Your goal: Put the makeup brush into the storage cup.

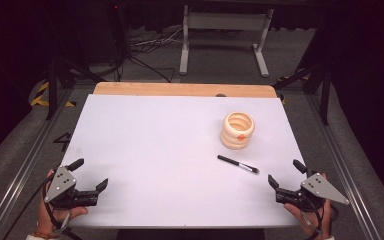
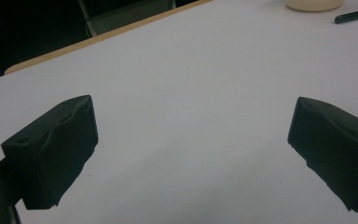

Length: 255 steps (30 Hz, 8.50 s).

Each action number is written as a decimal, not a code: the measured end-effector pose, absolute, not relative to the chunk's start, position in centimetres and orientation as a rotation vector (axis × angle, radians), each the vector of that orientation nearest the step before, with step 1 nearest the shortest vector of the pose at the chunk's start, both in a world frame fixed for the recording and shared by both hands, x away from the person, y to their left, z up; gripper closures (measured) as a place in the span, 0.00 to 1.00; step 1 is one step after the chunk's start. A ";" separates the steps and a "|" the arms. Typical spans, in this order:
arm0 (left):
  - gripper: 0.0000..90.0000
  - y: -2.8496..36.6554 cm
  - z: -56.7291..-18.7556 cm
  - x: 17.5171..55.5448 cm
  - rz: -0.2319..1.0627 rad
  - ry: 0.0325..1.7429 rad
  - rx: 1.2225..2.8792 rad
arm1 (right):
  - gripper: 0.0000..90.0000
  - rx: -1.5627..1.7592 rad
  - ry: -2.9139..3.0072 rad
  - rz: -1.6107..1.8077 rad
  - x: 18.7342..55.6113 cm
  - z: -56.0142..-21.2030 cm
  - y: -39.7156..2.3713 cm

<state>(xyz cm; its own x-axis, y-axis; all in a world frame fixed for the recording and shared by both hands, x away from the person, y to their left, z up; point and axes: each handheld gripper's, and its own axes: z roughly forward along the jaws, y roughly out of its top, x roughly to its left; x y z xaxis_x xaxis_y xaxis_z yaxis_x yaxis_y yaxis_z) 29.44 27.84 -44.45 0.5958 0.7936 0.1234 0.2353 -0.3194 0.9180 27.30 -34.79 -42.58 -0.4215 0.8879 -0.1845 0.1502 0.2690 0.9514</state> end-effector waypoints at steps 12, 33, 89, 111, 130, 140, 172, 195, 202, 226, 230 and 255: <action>0.03 27.7 -44.7 29.4 0.679 0.821 1.869 | 0.08 0.954 1.803 1.188 27.8 -42.4 -34.5; 0.04 26.7 -45.0 29.6 0.641 0.801 1.883 | 0.20 0.896 2.162 1.085 32.8 -38.5 -32.7; 0.05 25.3 -45.7 30.0 0.590 0.742 1.986 | 0.85 0.755 2.990 0.085 42.8 -41.6 -23.6; 0.05 25.2 -45.7 30.0 0.593 0.741 1.993 | 0.86 0.796 2.966 0.258 42.2 -41.2 -24.6; 0.06 24.6 -45.7 30.4 0.577 0.723 2.010 | 0.83 0.832 2.923 0.314 42.4 -41.0 -25.5; 0.06 24.6 -45.8 30.4 0.559 0.725 2.011 | 0.78 0.836 2.971 0.225 43.6 -41.7 -24.9; 0.07 21.3 -45.1 31.6 0.639 0.602 2.080 | 0.87 0.858 2.876 0.474 42.0 -39.9 -24.6; 0.16 13.9 -44.7 33.7 0.678 0.358 2.186 | 0.80 0.808 2.829 0.451 41.8 -39.5 -19.5; 0.16 14.6 -44.9 33.5 0.670 0.377 2.175 | 0.68 0.877 2.840 0.417 42.5 -40.2 -20.6; 0.17 12.6 -44.9 33.6 0.636 0.309 2.202 | 0.84 0.940 2.941 0.260 44.6 -41.8 -18.8; 0.17 11.8 -44.9 33.9 0.625 0.302 2.204 | 0.84 0.923 2.957 0.289 44.3 -41.5 -18.6; 0.35 6.7 -45.3 33.8 0.955 0.139 2.274 | 0.84 0.730 3.086 0.490 41.4 -39.2 -12.7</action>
<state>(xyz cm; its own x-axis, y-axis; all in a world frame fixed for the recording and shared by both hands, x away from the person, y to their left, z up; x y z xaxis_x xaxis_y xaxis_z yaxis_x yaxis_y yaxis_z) 33.83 6.66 -45.35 0.7282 0.3327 0.5993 -0.1479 -0.7775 0.6113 41.44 -12.68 -39.18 -0.8944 0.4269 0.1336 0.4473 0.8499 0.2784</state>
